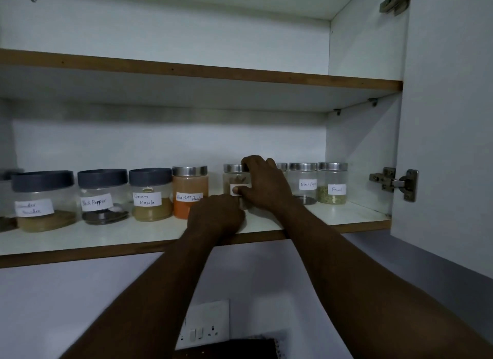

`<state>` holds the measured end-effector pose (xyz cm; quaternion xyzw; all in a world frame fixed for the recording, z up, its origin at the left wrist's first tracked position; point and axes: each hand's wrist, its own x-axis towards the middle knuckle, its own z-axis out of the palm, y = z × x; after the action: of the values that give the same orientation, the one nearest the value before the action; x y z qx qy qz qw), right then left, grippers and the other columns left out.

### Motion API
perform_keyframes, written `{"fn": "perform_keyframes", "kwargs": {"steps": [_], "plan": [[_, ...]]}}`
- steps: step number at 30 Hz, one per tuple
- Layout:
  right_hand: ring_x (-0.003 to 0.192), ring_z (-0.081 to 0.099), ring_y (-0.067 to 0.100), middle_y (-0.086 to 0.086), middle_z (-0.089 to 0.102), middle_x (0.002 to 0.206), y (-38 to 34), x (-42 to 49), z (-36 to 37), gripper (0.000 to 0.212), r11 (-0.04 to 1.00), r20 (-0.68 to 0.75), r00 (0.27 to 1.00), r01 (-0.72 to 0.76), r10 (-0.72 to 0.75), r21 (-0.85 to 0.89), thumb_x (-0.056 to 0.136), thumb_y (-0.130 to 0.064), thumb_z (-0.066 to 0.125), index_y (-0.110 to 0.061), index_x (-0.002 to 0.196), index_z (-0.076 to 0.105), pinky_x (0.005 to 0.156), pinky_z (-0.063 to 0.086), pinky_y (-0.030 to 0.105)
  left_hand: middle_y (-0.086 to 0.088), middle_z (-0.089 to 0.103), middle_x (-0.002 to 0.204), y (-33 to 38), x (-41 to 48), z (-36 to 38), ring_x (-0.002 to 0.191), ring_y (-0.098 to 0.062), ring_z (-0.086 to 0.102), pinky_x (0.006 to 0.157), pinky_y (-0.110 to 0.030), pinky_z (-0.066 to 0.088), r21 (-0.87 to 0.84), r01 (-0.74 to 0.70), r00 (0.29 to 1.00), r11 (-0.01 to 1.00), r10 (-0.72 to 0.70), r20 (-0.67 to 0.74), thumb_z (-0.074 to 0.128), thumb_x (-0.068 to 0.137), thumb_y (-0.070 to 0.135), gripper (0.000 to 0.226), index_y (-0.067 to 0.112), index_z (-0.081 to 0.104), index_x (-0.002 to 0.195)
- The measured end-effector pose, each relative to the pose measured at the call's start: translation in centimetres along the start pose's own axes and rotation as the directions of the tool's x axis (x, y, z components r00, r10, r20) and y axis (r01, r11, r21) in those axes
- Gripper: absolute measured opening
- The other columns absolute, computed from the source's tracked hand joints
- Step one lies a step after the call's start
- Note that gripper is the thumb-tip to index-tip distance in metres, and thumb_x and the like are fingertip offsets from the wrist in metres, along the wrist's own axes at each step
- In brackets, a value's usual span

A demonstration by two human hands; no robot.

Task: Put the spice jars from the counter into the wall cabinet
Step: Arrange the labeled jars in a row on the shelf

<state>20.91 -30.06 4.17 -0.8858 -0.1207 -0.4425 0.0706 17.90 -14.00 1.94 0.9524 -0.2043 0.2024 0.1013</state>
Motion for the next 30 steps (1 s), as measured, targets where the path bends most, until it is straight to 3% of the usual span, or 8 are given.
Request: {"fn": "perform_keyframes", "kwargs": {"steps": [6,12,21,25,27,30], "plan": [[0.113,0.046,0.025,-0.005,0.062,0.128,0.2,0.8,0.9,0.064,0.967,-0.066,0.997,0.027,-0.045,-0.254,0.074,-0.063,0.070,-0.025,0.123,0.058,0.085,0.038,0.043,-0.002,0.069,0.115,0.4,1.1,0.4,0.104,-0.022,0.065,0.090,-0.042,0.053,0.057,0.000,0.999,0.998,-0.003,0.042,0.050,0.097,0.044,0.037,0.020,0.067,0.119],[0.116,0.044,0.024,-0.007,0.063,0.127,0.5,1.2,1.0,0.065,0.943,-0.044,0.999,0.012,-0.028,-0.332,0.073,-0.068,0.065,-0.029,0.124,0.058,0.087,0.031,0.043,-0.004,0.069,0.117,0.3,1.3,0.4,0.107,-0.024,0.065,0.096,-0.046,0.052,0.028,-0.016,0.999,0.999,0.015,0.040,0.048,0.099,0.043,0.037,0.019,0.065,0.121],[0.121,0.044,0.026,-0.004,0.061,0.136,0.8,1.1,1.4,0.072,0.943,-0.062,0.998,-0.008,-0.014,-0.334,0.074,-0.068,0.067,-0.028,0.134,0.055,0.089,0.029,0.044,-0.004,0.068,0.120,0.3,1.5,0.5,0.109,-0.023,0.064,0.094,-0.043,0.052,0.029,-0.010,0.999,1.000,0.009,0.037,0.050,0.099,0.046,0.040,0.018,0.063,0.125],[0.129,0.040,0.027,-0.003,0.050,0.150,0.5,0.9,0.8,0.088,0.959,-0.114,0.993,-0.044,0.012,-0.279,0.079,-0.067,0.062,-0.026,0.153,0.038,0.093,0.031,0.045,-0.003,0.069,0.118,0.1,1.3,0.6,0.105,-0.022,0.065,0.091,-0.041,0.053,0.026,-0.011,1.000,1.000,0.011,0.004,0.052,0.097,0.047,0.040,0.020,0.064,0.125],[0.132,0.038,0.027,-0.002,0.045,0.154,0.2,0.8,0.3,0.089,0.971,-0.159,0.987,-0.070,0.033,-0.230,0.081,-0.062,0.062,-0.024,0.156,0.033,0.096,0.031,0.046,-0.003,0.070,0.114,0.1,1.1,0.6,0.099,-0.020,0.065,0.084,-0.036,0.052,0.001,0.013,1.000,1.000,-0.013,-0.024,0.056,0.095,0.048,0.040,0.019,0.065,0.122],[0.133,0.040,0.028,0.003,0.050,0.149,-0.1,0.3,-0.3,0.076,0.986,-0.238,0.971,-0.070,0.032,-0.152,0.084,-0.051,0.063,-0.019,0.150,0.043,0.100,0.034,0.047,-0.002,0.072,0.107,-0.3,0.4,0.5,0.083,-0.016,0.058,0.072,-0.031,0.047,-0.077,0.047,0.997,0.996,-0.051,-0.057,0.061,0.092,0.049,0.040,0.017,0.068,0.115]]}}
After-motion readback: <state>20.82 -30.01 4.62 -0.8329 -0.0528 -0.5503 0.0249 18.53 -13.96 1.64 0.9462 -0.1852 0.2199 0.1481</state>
